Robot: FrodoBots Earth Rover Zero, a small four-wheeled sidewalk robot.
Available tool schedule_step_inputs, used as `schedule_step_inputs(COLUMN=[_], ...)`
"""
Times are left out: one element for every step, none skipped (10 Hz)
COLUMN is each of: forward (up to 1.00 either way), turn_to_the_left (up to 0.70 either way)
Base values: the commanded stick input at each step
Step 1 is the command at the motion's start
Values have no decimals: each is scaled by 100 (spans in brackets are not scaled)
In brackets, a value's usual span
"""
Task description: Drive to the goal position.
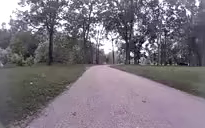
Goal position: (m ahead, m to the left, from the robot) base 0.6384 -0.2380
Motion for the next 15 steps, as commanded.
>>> schedule_step_inputs(forward=[70,70,70,70,70,70,70,70,70,70,70,70,70,70,70], turn_to_the_left=[0,0,0,0,0,0,0,0,0,0,0,0,0,0,0])
